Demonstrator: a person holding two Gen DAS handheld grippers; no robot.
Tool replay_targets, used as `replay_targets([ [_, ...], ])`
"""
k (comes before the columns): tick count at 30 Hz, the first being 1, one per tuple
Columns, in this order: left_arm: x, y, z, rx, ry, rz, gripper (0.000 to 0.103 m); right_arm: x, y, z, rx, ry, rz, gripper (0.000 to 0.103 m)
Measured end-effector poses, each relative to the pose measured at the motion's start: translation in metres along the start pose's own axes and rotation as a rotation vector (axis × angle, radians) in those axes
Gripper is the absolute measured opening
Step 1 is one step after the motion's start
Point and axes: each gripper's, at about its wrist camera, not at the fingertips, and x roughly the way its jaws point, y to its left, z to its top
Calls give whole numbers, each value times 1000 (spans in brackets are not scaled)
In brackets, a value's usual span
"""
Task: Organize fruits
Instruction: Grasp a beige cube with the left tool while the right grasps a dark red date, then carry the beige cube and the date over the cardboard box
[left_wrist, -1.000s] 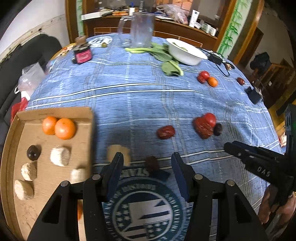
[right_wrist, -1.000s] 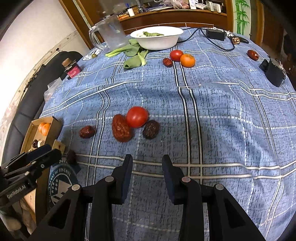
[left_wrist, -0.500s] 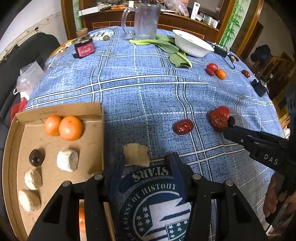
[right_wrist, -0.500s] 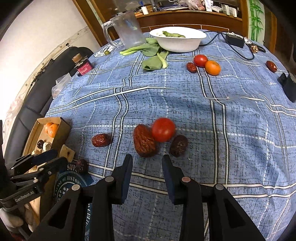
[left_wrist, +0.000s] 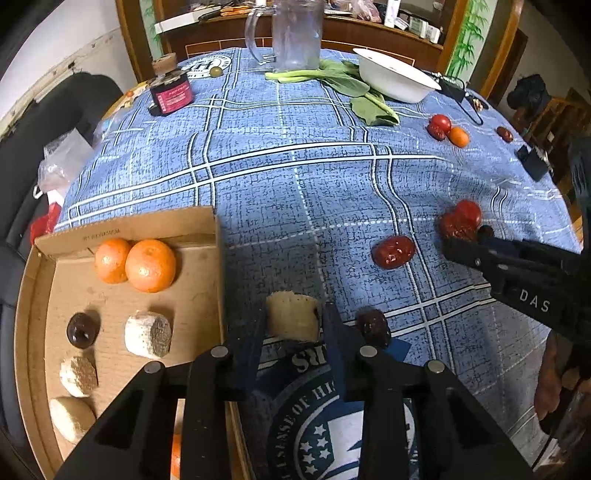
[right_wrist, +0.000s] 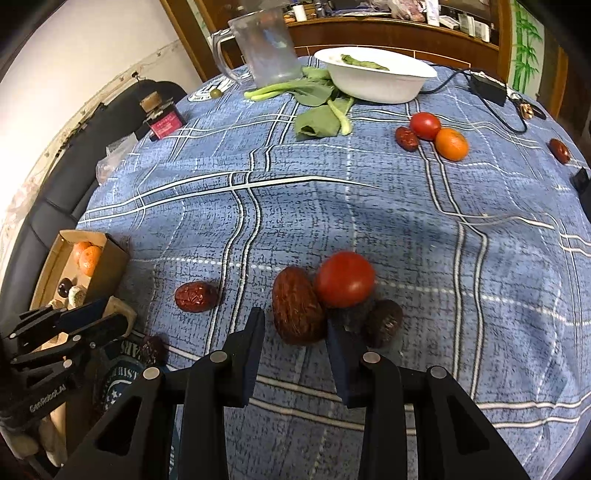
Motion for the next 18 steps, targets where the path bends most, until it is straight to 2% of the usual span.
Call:
replay_targets([
  [3, 6, -3, 1, 31, 6, 20, 30, 2, 2, 3, -10, 1, -5, 35],
  [4, 6, -3, 1, 37, 3, 24, 31, 2, 2, 3, -9, 1, -5, 31],
  [6, 5, -2, 1, 34, -2, 16, 30, 2, 0, 3, 2, 3, 12, 30],
  [18, -26, 5, -2, -65, -63, -33, 30, -27, 7, -3, 25, -21, 92, 30],
])
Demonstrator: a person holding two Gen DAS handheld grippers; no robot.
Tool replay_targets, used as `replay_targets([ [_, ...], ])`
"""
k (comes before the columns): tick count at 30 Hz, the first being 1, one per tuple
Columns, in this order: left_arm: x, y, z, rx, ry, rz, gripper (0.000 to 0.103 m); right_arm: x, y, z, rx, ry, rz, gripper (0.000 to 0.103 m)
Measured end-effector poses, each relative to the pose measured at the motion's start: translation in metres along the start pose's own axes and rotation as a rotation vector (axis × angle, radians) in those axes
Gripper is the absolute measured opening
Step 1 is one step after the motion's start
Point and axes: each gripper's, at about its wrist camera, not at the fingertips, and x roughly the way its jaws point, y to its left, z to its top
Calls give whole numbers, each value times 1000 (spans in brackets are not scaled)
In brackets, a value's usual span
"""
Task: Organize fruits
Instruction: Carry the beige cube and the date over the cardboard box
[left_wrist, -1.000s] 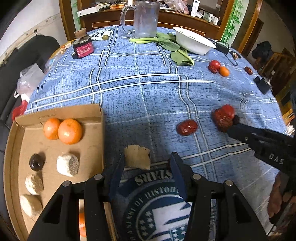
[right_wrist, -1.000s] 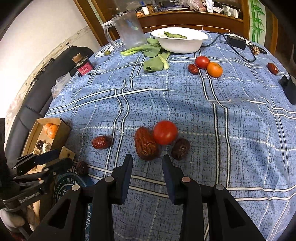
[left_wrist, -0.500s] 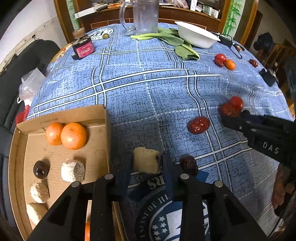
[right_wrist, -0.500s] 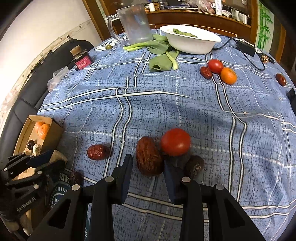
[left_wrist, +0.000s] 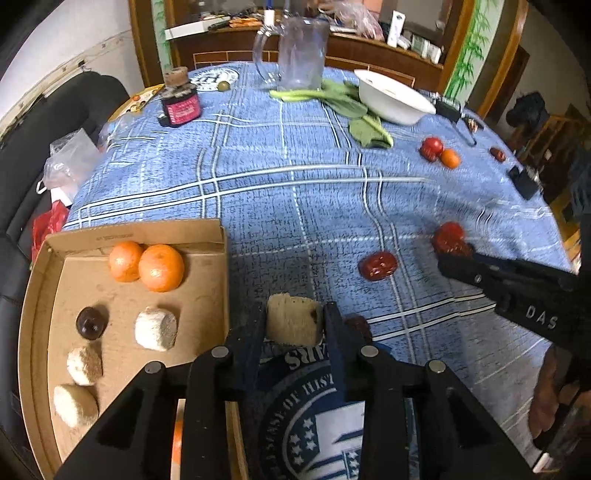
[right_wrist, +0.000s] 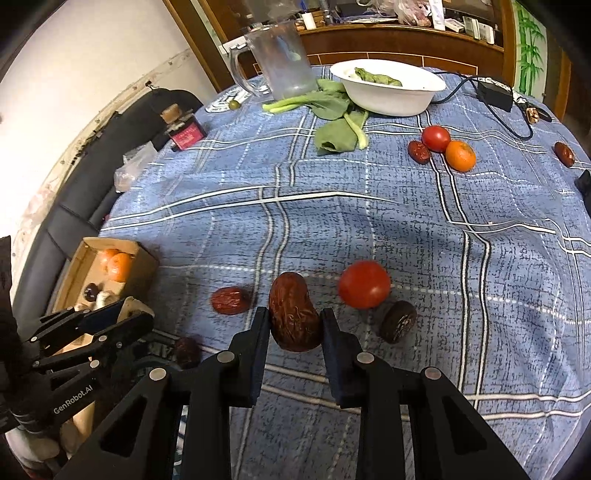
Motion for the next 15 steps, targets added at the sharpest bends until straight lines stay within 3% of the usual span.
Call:
replay_targets([
  [6, -28, 25, -13, -83, -24, 5, 31, -10, 19, -5, 2, 1, 55, 30],
  [15, -58, 98, -57, -197, 3, 122, 31, -8, 93, -13, -64, 24, 191, 31],
])
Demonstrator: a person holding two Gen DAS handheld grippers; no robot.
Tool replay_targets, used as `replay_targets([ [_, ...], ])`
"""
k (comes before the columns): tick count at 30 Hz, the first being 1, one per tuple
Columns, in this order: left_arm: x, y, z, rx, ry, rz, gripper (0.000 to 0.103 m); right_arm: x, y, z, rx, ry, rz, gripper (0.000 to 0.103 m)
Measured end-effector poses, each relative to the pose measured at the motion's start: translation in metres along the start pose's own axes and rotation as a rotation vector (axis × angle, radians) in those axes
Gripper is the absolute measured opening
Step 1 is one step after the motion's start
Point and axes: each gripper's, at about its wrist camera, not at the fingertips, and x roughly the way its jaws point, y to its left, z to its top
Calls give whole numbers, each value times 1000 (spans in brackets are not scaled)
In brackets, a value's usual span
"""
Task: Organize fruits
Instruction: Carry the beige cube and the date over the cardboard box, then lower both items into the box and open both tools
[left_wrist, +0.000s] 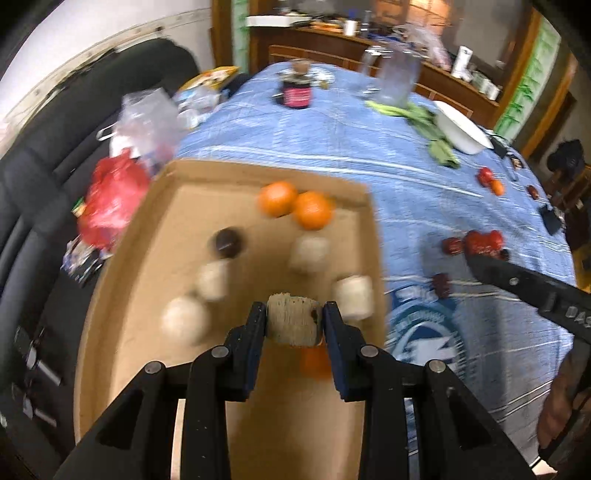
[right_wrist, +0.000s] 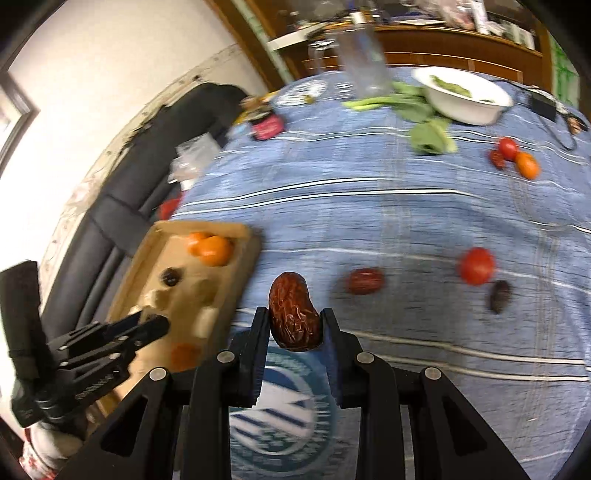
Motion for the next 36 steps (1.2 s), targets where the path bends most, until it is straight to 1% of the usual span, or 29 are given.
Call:
replay_targets([
  [2, -3, 17, -6, -22, 7, 21, 31, 7, 20, -2, -25, 13, 28, 31],
  [5, -5, 39, -12, -48, 13, 29, 31, 22, 49, -9, -66, 45, 69, 31],
  [8, -7, 49, -16, -44, 16, 44, 31, 38, 78, -18, -115, 82, 87, 31],
  [12, -10, 55, -21, -33, 18, 33, 31, 58, 103, -30, -161, 129, 101, 31],
  [15, -14, 61, -26, -32, 21, 9, 31, 69, 119, -39, -194, 155, 106, 31],
  [18, -17, 65, -33, -34, 27, 0, 31, 79, 126, -45, -205, 175, 99, 31],
  [24, -6, 70, -42, -31, 60, 10, 31, 87, 137, -52, -223, 177, 73, 31],
  [32, -7, 76, -43, -25, 46, 19, 31, 86, 141, -76, -205, 182, 23, 31],
  [36, -7, 78, -45, -20, 42, 22, 31, 90, 141, -80, -197, 185, -14, 31],
])
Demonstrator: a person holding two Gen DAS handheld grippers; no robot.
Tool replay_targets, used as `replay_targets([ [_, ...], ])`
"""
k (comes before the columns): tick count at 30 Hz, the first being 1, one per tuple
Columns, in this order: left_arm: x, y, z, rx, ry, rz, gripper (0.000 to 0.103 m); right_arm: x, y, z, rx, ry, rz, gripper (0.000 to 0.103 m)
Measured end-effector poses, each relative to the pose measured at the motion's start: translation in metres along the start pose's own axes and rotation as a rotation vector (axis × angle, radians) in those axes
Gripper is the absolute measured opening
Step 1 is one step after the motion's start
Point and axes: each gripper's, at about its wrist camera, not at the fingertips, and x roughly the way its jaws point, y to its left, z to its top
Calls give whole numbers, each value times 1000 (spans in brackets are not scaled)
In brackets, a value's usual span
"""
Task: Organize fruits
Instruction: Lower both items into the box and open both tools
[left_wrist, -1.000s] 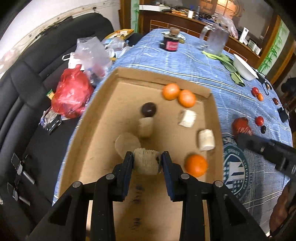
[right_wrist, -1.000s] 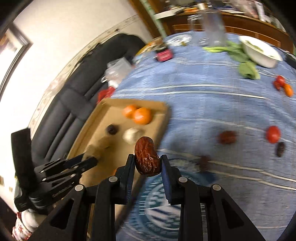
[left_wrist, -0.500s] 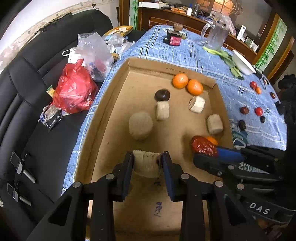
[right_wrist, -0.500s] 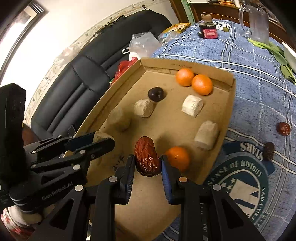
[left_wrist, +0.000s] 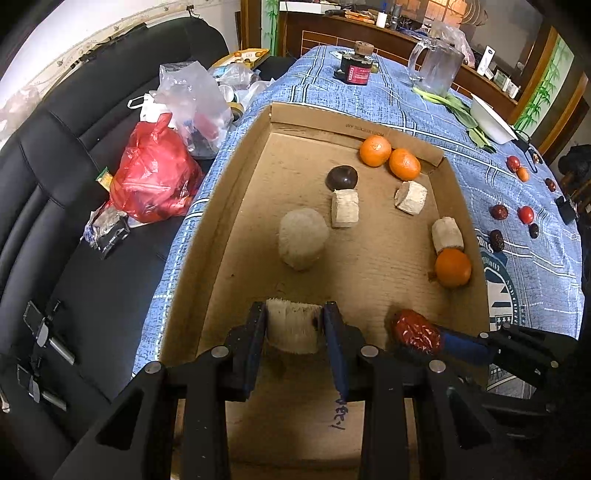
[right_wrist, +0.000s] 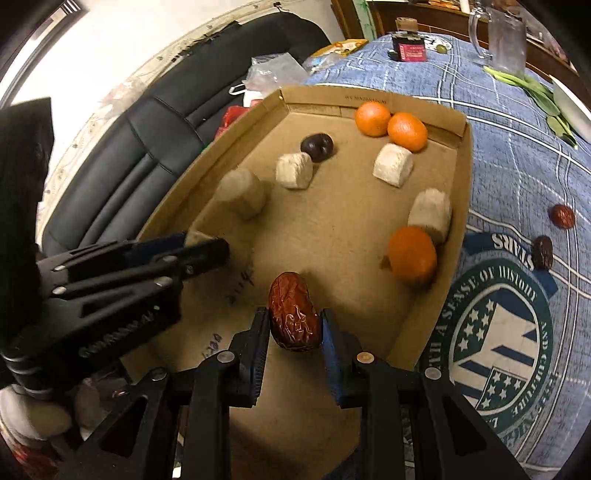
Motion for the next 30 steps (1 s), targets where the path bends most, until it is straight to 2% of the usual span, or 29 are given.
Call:
replay_targets([
  [10, 7, 1, -1, -13, 1, 15, 31, 3, 3, -3, -6, -13, -34, 31],
  [14, 8, 3, -2, -32, 8, 4, 34, 2, 5, -2, -14, -10, -27, 32],
  [16, 5, 4, -1, -37, 4, 3, 38, 0, 5, -2, -18, -4, -17, 37],
  [19, -5, 6, 3, -44, -14, -1, 41, -7, 5, -1, -25, 3, 5, 43],
  [23, -27, 14, 10, -87, -49, -18, 44, -32, 5, 0, -66, -18, 16, 43],
  [25, -43, 19, 13, -119, -74, -30, 47, -52, 4, 1, -88, -65, -2, 43],
  [28, -59, 18, 15, -149, -121, -62, 52, -66, 0, 6, -70, -98, -16, 44],
  [30, -62, 14, 15, -150, -117, -70, 52, -67, -8, 11, -52, -88, -9, 44],
])
